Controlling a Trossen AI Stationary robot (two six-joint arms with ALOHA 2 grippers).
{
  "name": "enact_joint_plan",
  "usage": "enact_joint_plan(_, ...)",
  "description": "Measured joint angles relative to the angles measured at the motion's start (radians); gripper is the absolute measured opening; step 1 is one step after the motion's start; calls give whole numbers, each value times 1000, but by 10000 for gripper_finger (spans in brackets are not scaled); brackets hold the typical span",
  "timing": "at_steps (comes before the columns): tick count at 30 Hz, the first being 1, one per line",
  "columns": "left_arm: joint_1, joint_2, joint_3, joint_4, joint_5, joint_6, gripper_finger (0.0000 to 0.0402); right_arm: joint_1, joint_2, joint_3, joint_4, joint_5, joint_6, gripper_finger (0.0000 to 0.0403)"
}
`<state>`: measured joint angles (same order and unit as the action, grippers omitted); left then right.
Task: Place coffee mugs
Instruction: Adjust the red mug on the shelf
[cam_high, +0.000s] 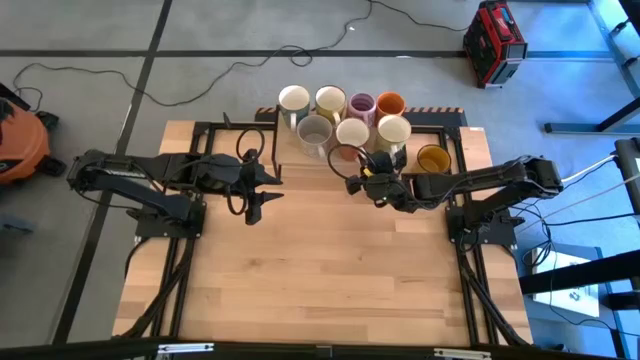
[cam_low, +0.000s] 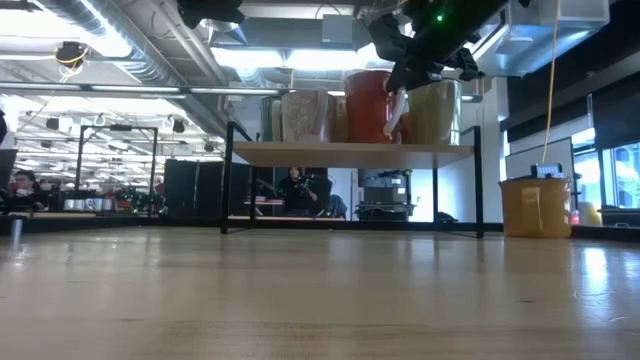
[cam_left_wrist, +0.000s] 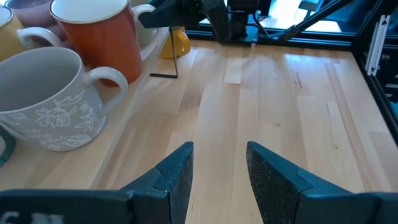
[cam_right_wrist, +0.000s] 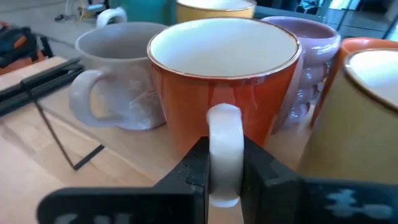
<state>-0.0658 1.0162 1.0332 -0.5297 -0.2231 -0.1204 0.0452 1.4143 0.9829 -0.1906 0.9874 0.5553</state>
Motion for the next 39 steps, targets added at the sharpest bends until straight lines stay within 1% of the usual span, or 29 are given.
enact_joint_plan(6, 0, 0, 0, 0, 0, 0, 144, 0, 0, 0, -9, 48, 73, 32)
enact_joint_plan(14, 0, 0, 0, 0, 0, 0, 144, 0, 0, 0, -75, 56, 162, 37)
enact_joint_plan(27, 0, 0, 0, 0, 0, 0, 144, 0, -1, 0, -90, 68, 194, 38)
enact_joint_plan(31, 0, 0, 0, 0, 0, 0, 144, 0, -1, 0, -90, 55, 196, 58)
enact_joint_plan(39, 0, 0, 0, 0, 0, 1, 144, 0, -1, 0, -101, 48, 190, 118)
